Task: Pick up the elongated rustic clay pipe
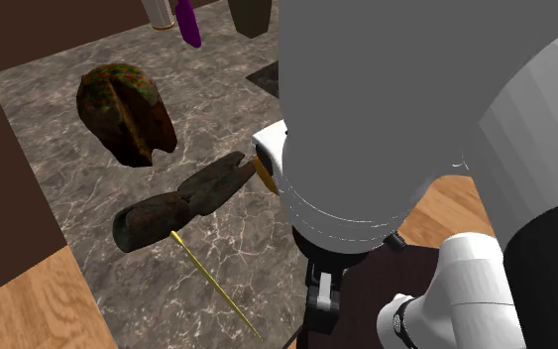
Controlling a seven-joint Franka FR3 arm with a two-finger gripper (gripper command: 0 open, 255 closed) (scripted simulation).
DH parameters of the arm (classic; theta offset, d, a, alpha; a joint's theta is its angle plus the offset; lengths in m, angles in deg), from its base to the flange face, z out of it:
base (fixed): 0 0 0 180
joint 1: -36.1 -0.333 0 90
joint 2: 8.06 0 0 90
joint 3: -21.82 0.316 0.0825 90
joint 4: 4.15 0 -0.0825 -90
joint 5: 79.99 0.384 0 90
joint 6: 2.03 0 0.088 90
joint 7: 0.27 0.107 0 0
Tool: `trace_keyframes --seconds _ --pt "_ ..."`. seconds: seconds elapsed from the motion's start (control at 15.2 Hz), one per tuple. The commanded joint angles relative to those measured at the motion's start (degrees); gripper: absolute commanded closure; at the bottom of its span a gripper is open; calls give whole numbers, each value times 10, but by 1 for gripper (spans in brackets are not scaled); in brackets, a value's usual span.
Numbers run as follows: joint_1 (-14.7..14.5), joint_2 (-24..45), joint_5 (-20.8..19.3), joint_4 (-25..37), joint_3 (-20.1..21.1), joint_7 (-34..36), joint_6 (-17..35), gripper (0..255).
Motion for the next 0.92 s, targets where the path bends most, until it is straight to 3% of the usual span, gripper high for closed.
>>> trace_keyframes --seconds 0.0,0.46,0.86 --pt "0 0 0 0 0 0 0 0" --pt "-37 18 -54 -49 -117 -223 163 0" --pt "-94 88 -53 -36 -227 -420 296 0"
